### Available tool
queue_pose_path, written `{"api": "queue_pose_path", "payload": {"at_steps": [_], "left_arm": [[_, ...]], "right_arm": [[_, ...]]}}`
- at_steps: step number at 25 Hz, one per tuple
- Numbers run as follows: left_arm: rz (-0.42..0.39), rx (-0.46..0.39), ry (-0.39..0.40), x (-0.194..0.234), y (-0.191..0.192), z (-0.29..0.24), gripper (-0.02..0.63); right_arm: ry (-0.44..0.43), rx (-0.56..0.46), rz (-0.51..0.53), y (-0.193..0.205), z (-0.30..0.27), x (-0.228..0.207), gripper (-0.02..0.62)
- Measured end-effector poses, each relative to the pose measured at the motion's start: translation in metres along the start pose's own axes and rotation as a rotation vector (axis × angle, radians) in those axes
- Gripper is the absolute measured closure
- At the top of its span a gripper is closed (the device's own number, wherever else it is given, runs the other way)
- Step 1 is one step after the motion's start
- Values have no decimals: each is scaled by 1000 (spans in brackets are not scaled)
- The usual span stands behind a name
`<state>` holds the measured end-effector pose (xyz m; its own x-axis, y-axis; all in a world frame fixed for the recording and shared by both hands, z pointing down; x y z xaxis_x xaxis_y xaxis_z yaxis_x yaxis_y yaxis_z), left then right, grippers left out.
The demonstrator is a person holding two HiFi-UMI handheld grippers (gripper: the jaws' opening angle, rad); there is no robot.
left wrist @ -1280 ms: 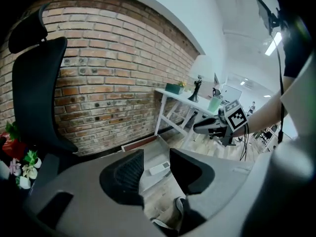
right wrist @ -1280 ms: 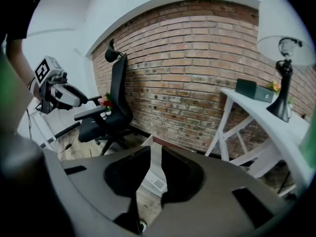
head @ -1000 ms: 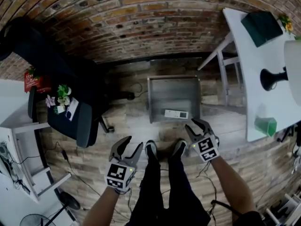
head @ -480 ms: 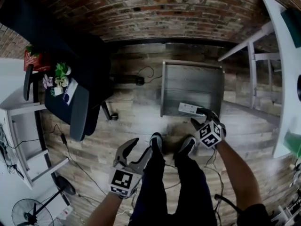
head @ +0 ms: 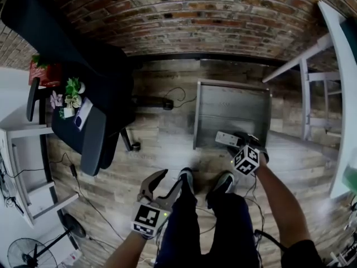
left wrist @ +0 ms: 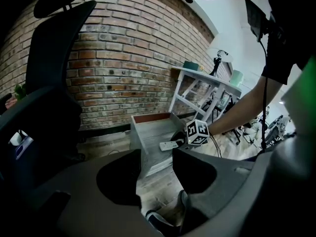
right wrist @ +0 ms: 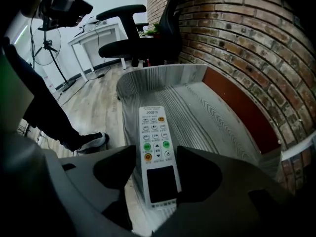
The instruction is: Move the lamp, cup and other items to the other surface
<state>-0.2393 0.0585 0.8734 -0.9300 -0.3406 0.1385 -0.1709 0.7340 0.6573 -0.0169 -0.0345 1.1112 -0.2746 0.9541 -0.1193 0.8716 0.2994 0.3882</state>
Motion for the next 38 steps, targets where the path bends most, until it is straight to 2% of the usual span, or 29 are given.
{"api": "queue_pose_path", "payload": {"at_steps": [3,6,8,12,18,22,27,33,38], "left_arm": [[25,-15,15,-3,-4,3,408],[44,-18,20,0,-5,6,411],[53,-16,20,2,-5,9,413],[76,-15,21,7,-9,23,417],[54,-44,17,14,-21,42,420],[40,-43,44,7,-48,65,420],[19,-91,82,-3,-107,100,423],[-26,-152,137,-18,-181,141,426],[-81,-187,190,-38,-220,160,428]], "right_arm": [[2,6,-15,2,0,-2,326],[2,21,-11,1,1,2,365],[11,25,-45,-1,5,4,370],[28,-5,-121,-14,22,6,373],[85,-84,-153,-49,64,4,374],[108,-165,-184,-81,116,15,374],[144,-224,-191,-115,203,36,374],[240,-290,-257,-141,320,49,374],[350,-353,-286,-149,410,51,374]]}}
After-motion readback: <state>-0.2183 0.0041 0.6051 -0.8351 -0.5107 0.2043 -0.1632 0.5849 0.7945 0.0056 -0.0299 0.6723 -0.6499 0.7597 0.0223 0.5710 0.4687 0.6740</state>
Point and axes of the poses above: the fingertips, and each gripper's own axes: z backward along the fingers, x to its left, y out of its underside, the point moved 3 cm from there along z, backward along the fingers, and after that the axes turned 8 degrees about -y, right-handed, at the moved point
